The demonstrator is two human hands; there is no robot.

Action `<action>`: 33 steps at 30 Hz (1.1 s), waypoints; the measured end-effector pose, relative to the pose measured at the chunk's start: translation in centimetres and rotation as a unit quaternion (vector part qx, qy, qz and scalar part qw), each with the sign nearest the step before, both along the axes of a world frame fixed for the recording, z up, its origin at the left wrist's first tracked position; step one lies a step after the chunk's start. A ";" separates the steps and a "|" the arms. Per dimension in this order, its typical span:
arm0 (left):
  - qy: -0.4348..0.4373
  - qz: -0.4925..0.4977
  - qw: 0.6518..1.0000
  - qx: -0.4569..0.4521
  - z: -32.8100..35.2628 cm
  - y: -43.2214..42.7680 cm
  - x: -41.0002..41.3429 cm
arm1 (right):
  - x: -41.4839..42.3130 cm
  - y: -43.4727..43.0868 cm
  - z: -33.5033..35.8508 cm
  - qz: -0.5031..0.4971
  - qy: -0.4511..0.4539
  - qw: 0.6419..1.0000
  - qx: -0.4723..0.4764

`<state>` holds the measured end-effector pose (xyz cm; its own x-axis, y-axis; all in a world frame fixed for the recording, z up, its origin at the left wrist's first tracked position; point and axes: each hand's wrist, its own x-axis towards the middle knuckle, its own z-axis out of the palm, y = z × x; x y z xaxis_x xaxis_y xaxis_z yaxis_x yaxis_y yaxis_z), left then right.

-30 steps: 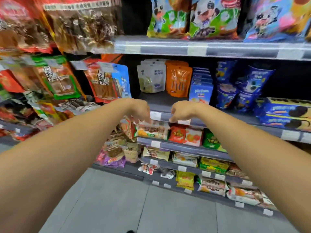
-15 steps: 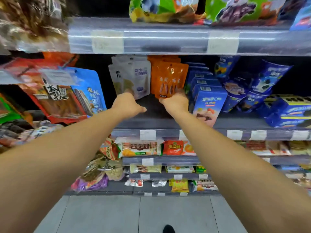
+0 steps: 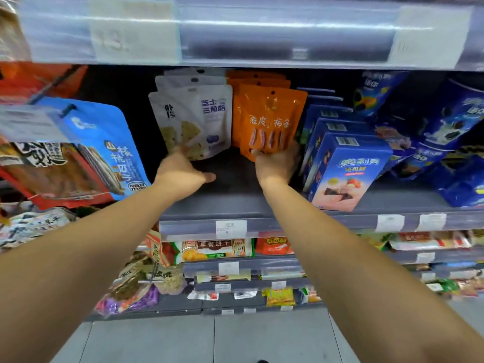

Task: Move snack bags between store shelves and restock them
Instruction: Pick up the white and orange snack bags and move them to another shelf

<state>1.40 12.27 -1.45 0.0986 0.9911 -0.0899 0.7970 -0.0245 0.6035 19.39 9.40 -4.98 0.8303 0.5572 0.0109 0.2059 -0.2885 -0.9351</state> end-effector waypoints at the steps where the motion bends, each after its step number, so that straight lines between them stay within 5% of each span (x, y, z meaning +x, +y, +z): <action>1: -0.002 0.002 1.000 0.000 -0.1 0.2 -0.1 | 0.0 0.2 0.0 -0.004 0.016 1.000 0.011; 11: -0.039 0.008 0.999 -0.011 -0.6 0.7 -1.0 | -0.2 1.8 -0.8 -0.055 0.033 0.998 0.006; 22: -0.131 0.086 0.988 0.011 -1.4 2.5 0.0 | 0.1 1.8 -1.7 0.069 0.069 0.989 0.113; 33: -0.359 0.170 0.916 0.056 -2.7 5.3 1.5 | -1.5 -4.7 0.3 0.055 0.009 0.993 0.105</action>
